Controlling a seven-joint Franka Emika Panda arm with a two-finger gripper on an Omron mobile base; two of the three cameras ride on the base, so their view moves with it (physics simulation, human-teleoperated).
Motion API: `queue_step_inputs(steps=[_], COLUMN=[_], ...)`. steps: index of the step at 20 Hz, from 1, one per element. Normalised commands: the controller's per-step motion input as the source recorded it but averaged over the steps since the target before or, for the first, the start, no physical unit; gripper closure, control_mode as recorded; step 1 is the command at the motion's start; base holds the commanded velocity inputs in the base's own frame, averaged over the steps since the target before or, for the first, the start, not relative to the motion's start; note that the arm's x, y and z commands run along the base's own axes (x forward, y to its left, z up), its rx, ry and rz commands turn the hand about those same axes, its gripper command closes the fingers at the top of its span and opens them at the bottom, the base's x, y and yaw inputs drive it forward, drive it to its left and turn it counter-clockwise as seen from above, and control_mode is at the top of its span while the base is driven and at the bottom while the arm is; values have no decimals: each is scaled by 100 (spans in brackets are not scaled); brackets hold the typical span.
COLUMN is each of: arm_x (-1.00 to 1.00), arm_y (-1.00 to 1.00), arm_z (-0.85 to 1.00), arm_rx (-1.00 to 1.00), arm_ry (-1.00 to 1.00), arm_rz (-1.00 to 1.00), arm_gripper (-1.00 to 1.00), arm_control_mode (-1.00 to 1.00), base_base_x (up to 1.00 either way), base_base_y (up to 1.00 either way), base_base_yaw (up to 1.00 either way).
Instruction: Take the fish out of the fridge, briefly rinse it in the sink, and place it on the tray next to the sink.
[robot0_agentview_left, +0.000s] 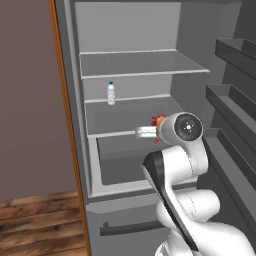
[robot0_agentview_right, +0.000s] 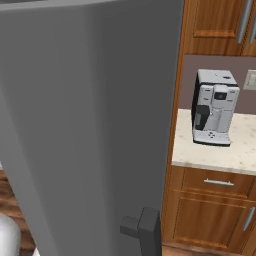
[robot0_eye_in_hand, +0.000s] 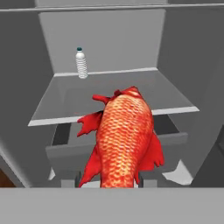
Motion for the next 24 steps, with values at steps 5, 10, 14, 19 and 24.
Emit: queue_step_inputs(steps=[5,10,14,19,24], arm_x=[-29,0,0,0,0], arm_y=[16,0,0,0,0], arm_z=[-7,0,0,0,0], arm_rx=[0,0,0,0,0], arm_ry=[3,0,0,0,0], arm_rz=[2,0,0,0,0], arm_gripper=[100,100,100,100,100], arm_control_mode=[100,100,100,100,100], base_base_x=[-60,-64,-7,0,0], base_base_y=[40,82,68,43,18], base_base_yaw=[16,54,77,90,97])
